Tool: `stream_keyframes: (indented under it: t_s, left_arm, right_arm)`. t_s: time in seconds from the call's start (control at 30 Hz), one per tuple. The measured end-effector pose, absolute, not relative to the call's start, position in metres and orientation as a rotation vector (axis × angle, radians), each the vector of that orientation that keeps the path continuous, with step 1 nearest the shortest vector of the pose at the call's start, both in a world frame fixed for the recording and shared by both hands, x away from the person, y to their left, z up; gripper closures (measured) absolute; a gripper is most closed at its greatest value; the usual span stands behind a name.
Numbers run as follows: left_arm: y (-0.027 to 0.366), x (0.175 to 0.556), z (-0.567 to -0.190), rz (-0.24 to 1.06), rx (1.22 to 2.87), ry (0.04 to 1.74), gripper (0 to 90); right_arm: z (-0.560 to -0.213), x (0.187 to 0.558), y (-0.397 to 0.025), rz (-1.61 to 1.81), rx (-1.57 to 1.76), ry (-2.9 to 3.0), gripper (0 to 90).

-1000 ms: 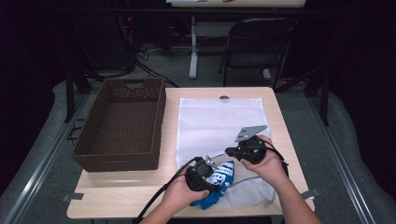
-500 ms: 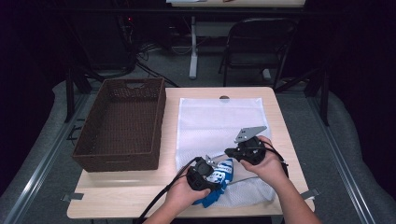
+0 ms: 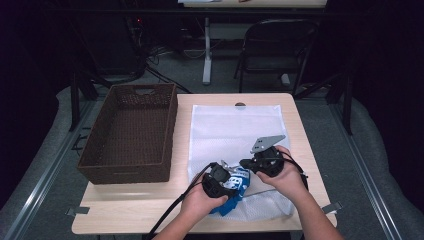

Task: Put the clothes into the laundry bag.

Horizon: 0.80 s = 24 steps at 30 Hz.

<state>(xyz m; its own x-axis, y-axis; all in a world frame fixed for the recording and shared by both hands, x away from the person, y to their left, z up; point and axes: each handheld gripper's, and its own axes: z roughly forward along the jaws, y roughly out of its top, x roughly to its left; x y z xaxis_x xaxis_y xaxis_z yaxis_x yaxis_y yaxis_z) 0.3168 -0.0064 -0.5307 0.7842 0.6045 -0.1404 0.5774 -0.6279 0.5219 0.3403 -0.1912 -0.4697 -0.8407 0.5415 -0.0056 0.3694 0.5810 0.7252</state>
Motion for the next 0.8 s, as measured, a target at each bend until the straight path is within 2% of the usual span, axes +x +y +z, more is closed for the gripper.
stream_keyframes:
  t_s: [0.4,0.63,0.8]
  left_arm:
    - [-0.007,0.317,-0.544,0.096,2.381,0.908,53.9]
    - [-0.006,0.319,-0.547,0.069,2.358,0.933,49.6]
    - [-0.006,0.32,-0.548,0.035,2.339,0.95,39.8]
  right_arm:
    - [-0.472,0.342,-0.193,1.092,0.771,2.585,88.2]
    - [-0.472,0.342,-0.193,1.094,0.779,2.582,88.2]
    - [-0.472,0.342,-0.193,1.093,0.775,2.583,88.2]
